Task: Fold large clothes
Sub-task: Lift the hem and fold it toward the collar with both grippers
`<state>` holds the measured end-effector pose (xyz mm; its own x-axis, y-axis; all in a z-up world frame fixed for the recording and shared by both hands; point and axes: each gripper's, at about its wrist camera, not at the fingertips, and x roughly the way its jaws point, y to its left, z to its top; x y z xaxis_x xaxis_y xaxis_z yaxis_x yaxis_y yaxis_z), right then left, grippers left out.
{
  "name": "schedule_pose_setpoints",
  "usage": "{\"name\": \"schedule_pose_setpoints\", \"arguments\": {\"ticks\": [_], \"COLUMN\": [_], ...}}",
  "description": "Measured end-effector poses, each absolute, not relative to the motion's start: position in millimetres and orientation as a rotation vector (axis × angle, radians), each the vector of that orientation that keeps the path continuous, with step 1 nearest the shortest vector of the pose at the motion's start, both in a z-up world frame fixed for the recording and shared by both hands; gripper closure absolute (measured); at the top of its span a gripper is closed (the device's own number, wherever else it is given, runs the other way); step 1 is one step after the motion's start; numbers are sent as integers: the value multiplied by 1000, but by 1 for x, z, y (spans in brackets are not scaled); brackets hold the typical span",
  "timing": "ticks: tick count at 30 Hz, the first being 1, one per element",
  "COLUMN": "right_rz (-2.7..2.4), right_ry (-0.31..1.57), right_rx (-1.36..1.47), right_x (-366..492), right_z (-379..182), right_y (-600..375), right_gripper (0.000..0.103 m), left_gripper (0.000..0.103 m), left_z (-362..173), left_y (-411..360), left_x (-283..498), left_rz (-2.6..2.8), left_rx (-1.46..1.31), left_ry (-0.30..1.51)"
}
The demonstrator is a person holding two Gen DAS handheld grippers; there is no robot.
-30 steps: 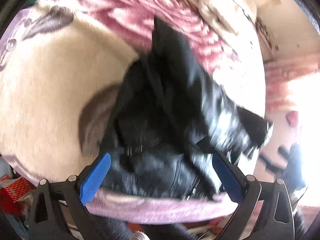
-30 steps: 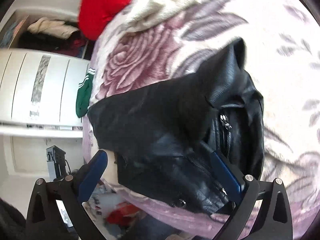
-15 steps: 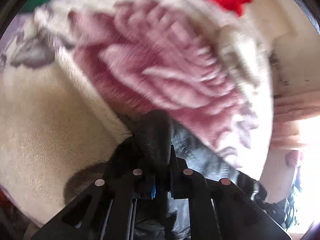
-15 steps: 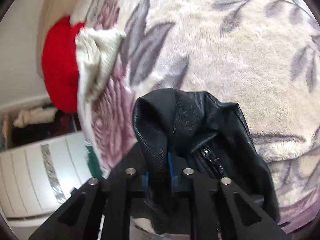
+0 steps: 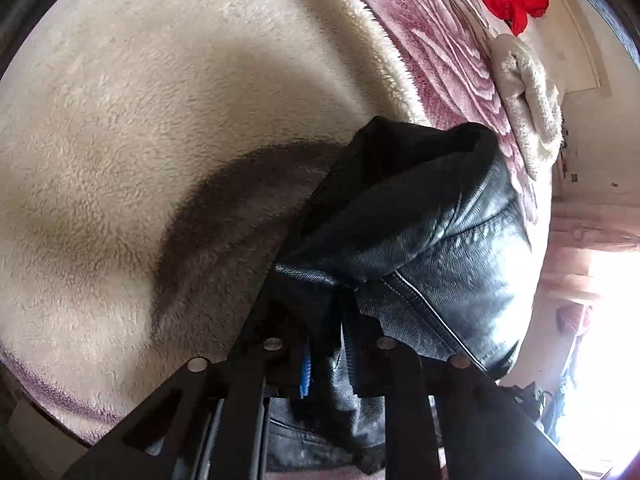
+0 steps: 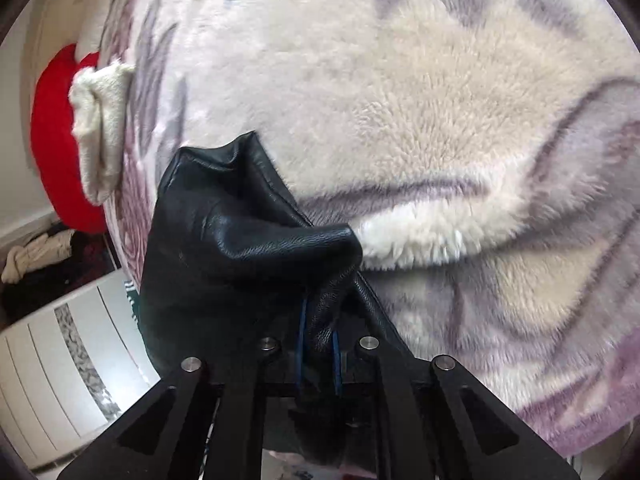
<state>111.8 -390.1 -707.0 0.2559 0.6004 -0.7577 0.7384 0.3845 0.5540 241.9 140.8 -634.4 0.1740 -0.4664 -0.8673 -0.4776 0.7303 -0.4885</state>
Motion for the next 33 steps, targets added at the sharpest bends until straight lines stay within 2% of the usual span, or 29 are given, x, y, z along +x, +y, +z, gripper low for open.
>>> {"name": "schedule_pose_setpoints", "arguments": {"ticks": [1, 2, 3, 4, 5, 6, 7, 11, 15, 16, 17, 18, 19, 20, 23, 26, 28, 29, 30, 31, 32, 33], "right_rz": [-132, -125, -125, -114, -100, -104, -113, -103, -41, -34, -29, -37, -33, -24, -22, -109, -138, -146, -158, -159, -167, -179], "right_ry": [1434, 1453, 1481, 1494, 1499, 1499, 1492, 1374, 1305, 1306, 1303, 1315, 1305, 1287, 1241, 1296, 1419, 1495, 1526, 1534, 1541, 1541], "right_rx": [1295, 1287, 1271, 1258, 1244, 1227, 1200, 1182, 1209, 1216, 1209, 1189, 1190, 1213, 1330, 1287, 1216, 1139, 1105, 1094, 1053, 1006], "right_x": [114, 115, 113, 111, 106, 101, 97, 100, 133, 141, 147, 150, 151, 149, 132, 120, 123, 128, 131, 133, 135, 136], "right_z": [-704, -700, -692, -684, -672, -662, -650, -624, -640, -647, -649, -648, -645, -639, -633, -651, -680, -686, -684, -676, -660, -647], "right_y": [-390, -391, -394, -396, -400, -404, -409, -427, -424, -418, -412, -406, -401, -398, -397, -399, -392, -388, -386, -385, -384, -383], "right_gripper": [90, 79, 64, 56, 43, 36, 36, 31, 31, 36, 67, 85, 86, 91, 94, 95, 93, 80, 72, 69, 55, 46], "left_gripper": [82, 81, 78, 70, 60, 33, 19, 19, 21, 35, 53, 85, 93, 94, 96, 95, 91, 91, 89, 83, 79, 61], "left_z": [-629, -622, -611, -603, -593, -581, -574, -566, -596, -600, -604, -603, -602, -596, -588, -616, -623, -617, -606, -596, -580, -563], "left_y": [144, 150, 157, 163, 169, 175, 177, 173, 137, 132, 126, 124, 123, 126, 145, 149, 147, 149, 150, 150, 151, 148], "left_x": [241, 239, 235, 231, 228, 226, 227, 252, 290, 292, 294, 294, 295, 296, 297, 299, 304, 306, 309, 309, 309, 307], "left_rz": [4, -8, -25, -32, -37, -32, -23, -63, -134, -130, -121, -122, -116, -107, -95, -79, -94, -112, -132, -140, -138, -129], "left_rx": [-843, -872, -904, -908, -899, -877, -851, -712, -605, -588, -567, -560, -558, -579, -641, -617, -599, -599, -581, -560, -514, -444], "left_ry": [1460, 1469, 1467, 1465, 1464, 1463, 1455, 1442, 1489, 1485, 1476, 1468, 1456, 1418, 1347, 1428, 1493, 1507, 1524, 1524, 1509, 1491]}}
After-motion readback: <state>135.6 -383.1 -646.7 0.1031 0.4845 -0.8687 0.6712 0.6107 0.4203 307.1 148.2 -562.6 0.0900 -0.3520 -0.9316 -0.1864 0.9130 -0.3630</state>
